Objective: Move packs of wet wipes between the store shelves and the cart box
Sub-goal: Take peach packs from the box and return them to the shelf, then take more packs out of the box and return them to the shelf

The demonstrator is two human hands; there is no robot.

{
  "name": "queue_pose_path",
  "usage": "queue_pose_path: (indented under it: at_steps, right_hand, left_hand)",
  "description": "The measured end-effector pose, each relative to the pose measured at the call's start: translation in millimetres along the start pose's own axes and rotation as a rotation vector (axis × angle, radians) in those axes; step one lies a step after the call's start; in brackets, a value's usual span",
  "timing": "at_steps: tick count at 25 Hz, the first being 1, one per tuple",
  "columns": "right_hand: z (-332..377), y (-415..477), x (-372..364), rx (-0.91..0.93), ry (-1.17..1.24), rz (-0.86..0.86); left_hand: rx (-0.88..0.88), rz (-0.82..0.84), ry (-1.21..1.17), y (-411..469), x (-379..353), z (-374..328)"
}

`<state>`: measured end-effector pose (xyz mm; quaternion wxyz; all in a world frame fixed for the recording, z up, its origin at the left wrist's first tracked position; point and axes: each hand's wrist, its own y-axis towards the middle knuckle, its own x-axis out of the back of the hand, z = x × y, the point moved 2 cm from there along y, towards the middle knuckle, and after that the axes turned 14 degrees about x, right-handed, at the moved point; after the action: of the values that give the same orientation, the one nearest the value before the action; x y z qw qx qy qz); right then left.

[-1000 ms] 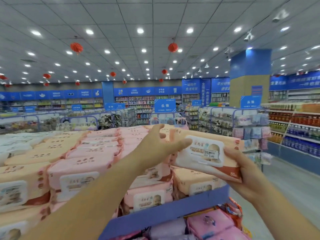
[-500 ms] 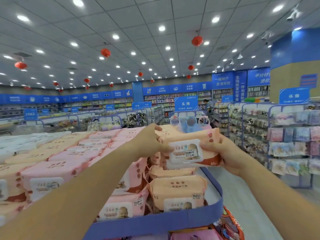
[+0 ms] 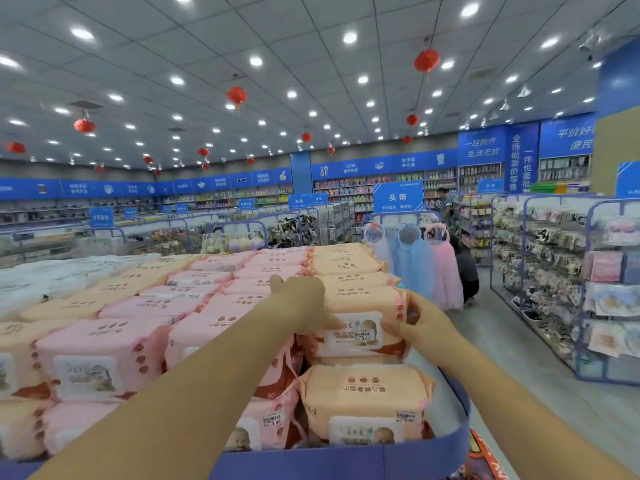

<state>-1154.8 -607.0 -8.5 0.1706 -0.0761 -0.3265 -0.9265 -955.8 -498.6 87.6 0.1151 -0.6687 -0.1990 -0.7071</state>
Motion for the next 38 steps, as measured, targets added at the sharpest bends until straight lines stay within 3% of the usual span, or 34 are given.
queue_pose_path:
  at_steps: [3,6,9,15,19,27,38]
  right_hand:
    - [5,-2,0,-0.005,-0.028,0.045]
    - [10,-5,-2,-0.02,-0.006,0.035]
    - [27,-20,-4,-0.044,-0.021,-0.029]
    - [77,-69,-20,-0.083,-0.082,-0.134]
    - [121,-111,-65,-0.089,-0.002,-0.118]
    - [226,-194,-264,-0.061,-0.002,0.177]
    - [343,-287,-618,0.035,0.224,0.61]
  left_hand:
    - [-0.011,0.015,-0.031,-5,-2,4]
    - [0.0,0.056,-0.335,-11,0,15]
    - [-0.003,-0.003,-0.63,-29,5,26]
    - [0.022,-0.122,-1.108,-98,-2,60]
    - [0.044,-0.084,-1.319,-156,-12,105]
    - [0.252,0.002,-1.396,-283,-57,301]
    - [0.774,-0.21,-1.343,-465,-124,632]
